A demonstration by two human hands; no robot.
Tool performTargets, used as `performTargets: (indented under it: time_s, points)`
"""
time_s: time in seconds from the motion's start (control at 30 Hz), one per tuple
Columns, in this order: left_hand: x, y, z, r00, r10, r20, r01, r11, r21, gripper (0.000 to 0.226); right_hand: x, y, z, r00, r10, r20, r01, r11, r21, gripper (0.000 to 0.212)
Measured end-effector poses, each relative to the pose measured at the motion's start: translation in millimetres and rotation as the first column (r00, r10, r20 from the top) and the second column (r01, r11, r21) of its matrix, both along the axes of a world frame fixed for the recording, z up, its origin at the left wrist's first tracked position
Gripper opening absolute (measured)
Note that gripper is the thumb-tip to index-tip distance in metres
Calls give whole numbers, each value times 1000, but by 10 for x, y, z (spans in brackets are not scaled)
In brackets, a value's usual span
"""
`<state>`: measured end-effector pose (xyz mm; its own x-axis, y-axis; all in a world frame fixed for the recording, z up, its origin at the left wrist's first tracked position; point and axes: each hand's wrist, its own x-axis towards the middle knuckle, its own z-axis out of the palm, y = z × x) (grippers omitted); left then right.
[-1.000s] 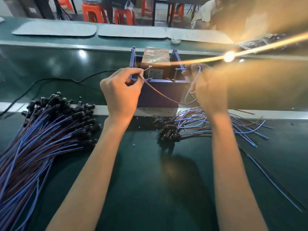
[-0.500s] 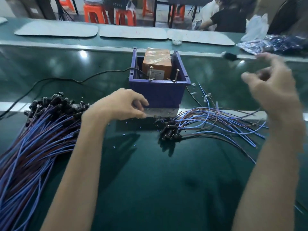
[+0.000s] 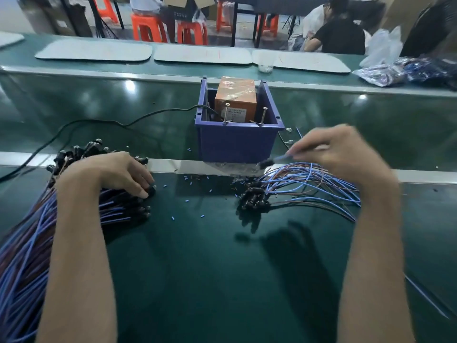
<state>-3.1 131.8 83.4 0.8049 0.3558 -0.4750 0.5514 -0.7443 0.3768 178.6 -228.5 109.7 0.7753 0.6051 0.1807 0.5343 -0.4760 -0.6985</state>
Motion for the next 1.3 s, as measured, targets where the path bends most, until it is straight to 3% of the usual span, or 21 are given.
performTargets:
  time_s: [0.03,0.1,0.2,0.3,0.4,0.47,0.57,0.63,0.7,0.8,0.87,0.97,1.1,1.17,1.2,1.23,1.3]
  points:
    - [14,-4,-12,1000,3,3,-3,1000,26,30,-168,170,-22,995,73,-70,-80,991,-102,27]
    - [32,-15,-35,1000,17,9,-18,998,67,28,-156,271,-217,976,52,-210,-115,948,-296,24]
    - [63,-47,-70,998,46,34,-49,994,101,25,82,237,-360,962,-76,-263,-22,935,-353,25]
    - [150,-130,-100,999,51,10,-52,988,145,21,22,247,-457,955,-57,-292,-70,911,-406,24]
    - [212,-217,-127,1000,-5,-28,10,986,165,20,32,247,-381,951,-38,-308,-72,938,-340,23]
    - [227,-248,-92,997,-80,3,78,985,151,20,8,245,-296,972,-32,-233,-35,959,-281,21]
    - [226,-260,9,979,-149,136,127,980,156,22,-92,321,-121,993,3,-120,-17,993,-114,10]
    - [214,-288,92,950,-154,270,115,981,157,25,-202,422,-16,987,74,-140,-72,997,23,7]
    - [216,-372,179,877,-132,462,95,990,104,25,-350,567,57,964,173,-202,-158,983,90,12]
    - [278,-660,327,662,-93,743,152,988,-12,21,-523,823,62,919,293,-262,-282,956,81,31]
    - [337,-921,409,528,-84,845,261,963,-67,25,-631,967,50,896,349,-274,-341,937,77,30]
    - [400,-1258,465,383,-7,924,366,919,-145,32,-722,1075,47,886,359,-294,-310,929,201,8]
    - [444,-1490,513,189,91,978,375,914,-158,26,-675,1004,102,901,346,-263,-193,861,470,20]
    - [448,-1599,524,120,228,966,396,882,-257,14,-629,947,149,929,288,-233,-119,828,548,17]
    - [449,-1656,523,128,333,934,403,843,-355,13,-607,925,165,949,231,-213,-72,819,569,16]
    - [461,-1709,511,194,438,878,396,784,-479,30,-583,902,181,969,160,-188,-22,816,578,18]
    - [502,-1831,475,533,487,692,333,631,-701,64,-549,854,218,988,45,-149,54,800,598,23]
